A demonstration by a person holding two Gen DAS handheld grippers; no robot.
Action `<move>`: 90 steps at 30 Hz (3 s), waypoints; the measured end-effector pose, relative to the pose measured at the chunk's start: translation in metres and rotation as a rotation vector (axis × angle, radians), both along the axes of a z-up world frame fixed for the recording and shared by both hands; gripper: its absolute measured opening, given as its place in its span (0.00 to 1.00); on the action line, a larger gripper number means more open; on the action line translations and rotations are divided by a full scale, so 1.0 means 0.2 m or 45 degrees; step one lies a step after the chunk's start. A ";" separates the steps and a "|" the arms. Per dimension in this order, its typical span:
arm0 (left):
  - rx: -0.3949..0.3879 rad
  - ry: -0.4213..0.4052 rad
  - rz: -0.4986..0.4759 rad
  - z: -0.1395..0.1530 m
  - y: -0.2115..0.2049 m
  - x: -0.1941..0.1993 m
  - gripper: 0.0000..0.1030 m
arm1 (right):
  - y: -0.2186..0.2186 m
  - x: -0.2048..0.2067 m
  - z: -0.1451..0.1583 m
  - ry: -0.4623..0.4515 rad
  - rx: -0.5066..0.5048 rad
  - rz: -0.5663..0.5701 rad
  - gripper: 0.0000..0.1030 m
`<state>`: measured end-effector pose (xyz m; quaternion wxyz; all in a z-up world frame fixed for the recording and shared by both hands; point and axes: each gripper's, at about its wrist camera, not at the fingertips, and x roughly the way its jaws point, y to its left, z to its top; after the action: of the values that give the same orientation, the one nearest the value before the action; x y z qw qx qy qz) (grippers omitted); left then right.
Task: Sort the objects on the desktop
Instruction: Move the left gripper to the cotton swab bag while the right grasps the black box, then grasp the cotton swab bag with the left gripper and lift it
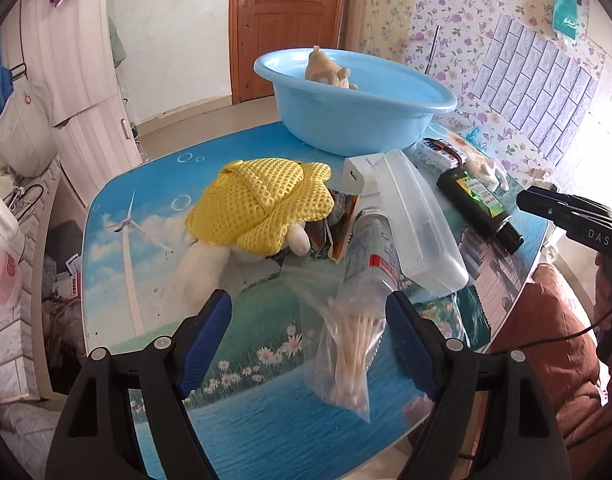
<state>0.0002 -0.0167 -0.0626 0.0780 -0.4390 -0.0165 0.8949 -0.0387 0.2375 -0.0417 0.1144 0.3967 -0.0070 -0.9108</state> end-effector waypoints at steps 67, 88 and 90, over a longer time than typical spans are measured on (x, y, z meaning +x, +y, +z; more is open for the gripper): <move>-0.092 -0.018 -0.047 -0.17 0.01 0.03 0.51 | -0.05 0.08 -0.21 -0.135 0.170 0.185 0.59; -0.049 0.077 0.017 0.04 -0.03 0.13 0.30 | -0.05 0.05 -0.22 -0.107 0.095 0.151 0.59; -0.054 0.102 0.022 0.08 -0.03 0.13 0.30 | -0.04 0.05 -0.20 -0.091 0.084 0.147 0.59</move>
<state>0.0256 -0.0230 -0.0463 0.0615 -0.4041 0.0019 0.9126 -0.0280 0.2288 -0.0824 0.1531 0.4324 0.0420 -0.8876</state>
